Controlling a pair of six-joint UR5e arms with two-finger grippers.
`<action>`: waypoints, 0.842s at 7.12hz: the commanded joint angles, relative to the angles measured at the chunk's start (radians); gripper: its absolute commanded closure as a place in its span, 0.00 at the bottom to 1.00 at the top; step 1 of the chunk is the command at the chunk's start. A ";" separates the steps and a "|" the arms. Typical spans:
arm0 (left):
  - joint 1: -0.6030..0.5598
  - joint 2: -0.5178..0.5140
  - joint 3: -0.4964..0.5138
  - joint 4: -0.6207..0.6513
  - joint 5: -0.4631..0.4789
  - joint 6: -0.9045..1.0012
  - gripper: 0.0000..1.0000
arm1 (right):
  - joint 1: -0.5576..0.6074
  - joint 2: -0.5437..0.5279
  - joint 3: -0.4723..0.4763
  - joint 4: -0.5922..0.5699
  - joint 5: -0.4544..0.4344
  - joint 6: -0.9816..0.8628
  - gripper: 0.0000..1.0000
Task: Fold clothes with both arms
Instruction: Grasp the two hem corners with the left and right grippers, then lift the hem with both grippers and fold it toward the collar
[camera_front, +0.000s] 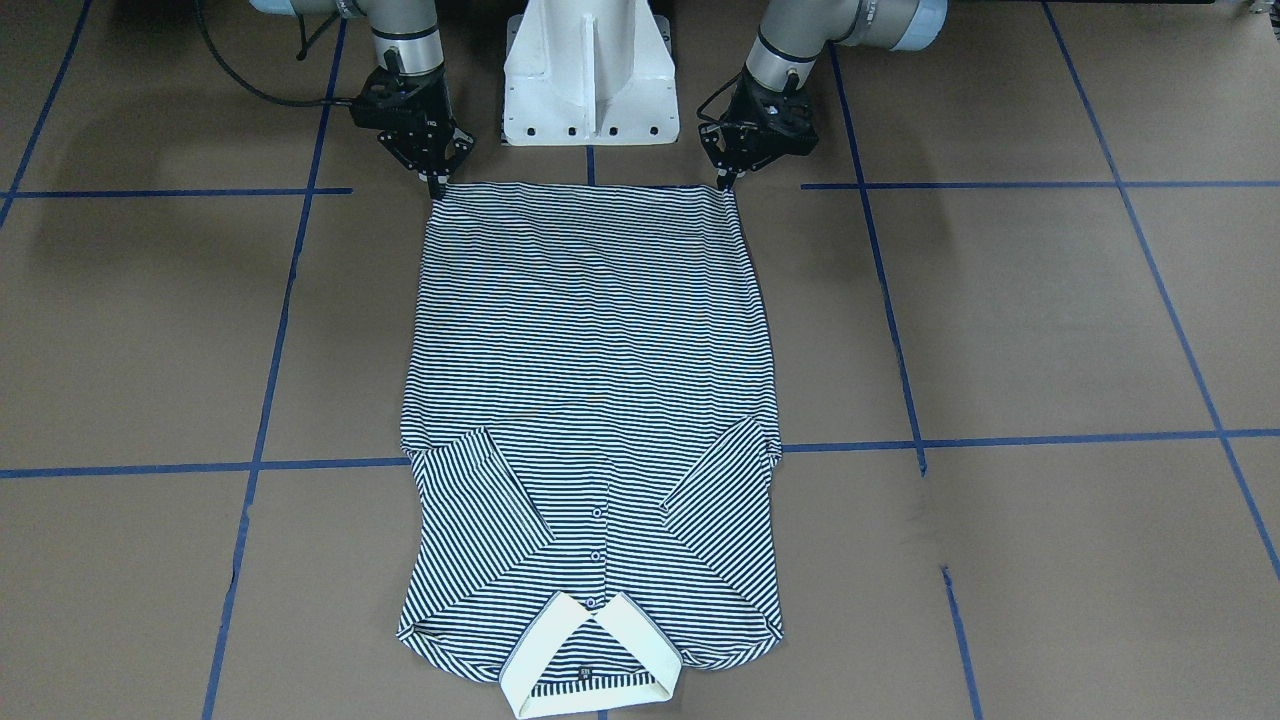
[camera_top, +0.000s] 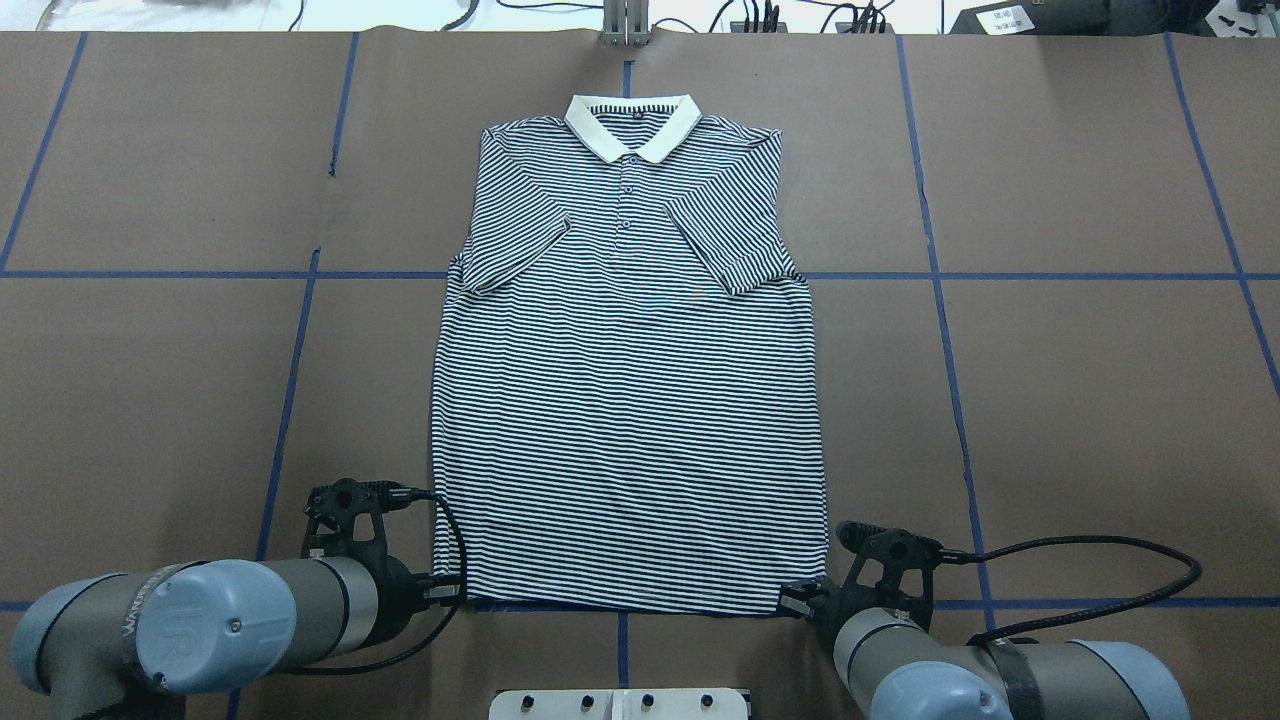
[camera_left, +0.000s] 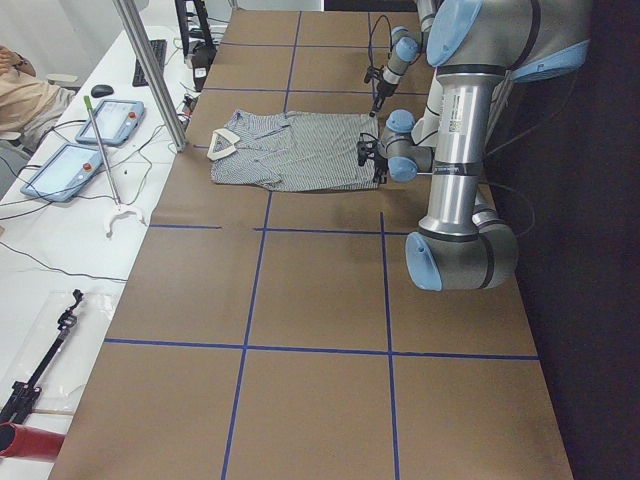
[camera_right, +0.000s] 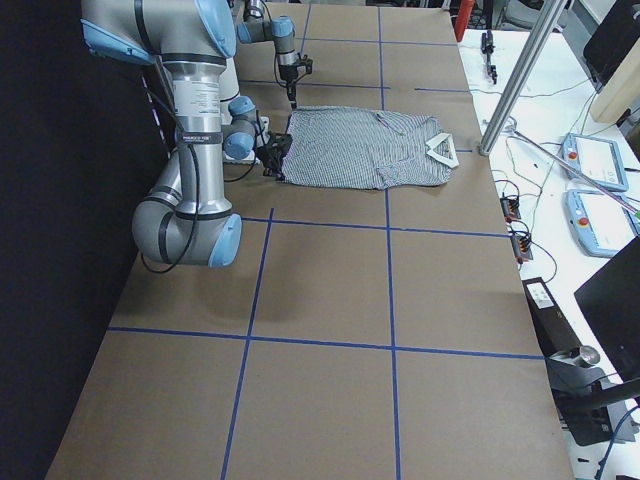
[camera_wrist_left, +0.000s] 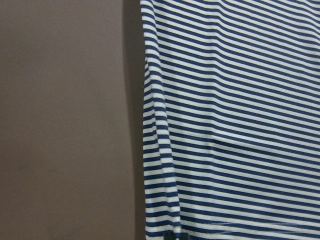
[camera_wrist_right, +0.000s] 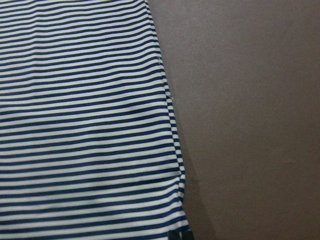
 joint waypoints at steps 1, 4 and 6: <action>-0.015 0.018 -0.078 0.006 -0.039 0.013 1.00 | 0.021 -0.057 0.084 -0.003 0.031 -0.021 1.00; -0.024 0.009 -0.459 0.428 -0.157 0.014 1.00 | 0.052 -0.165 0.410 -0.155 0.111 -0.056 1.00; -0.079 -0.110 -0.626 0.687 -0.217 0.014 1.00 | 0.099 -0.069 0.649 -0.454 0.233 -0.055 1.00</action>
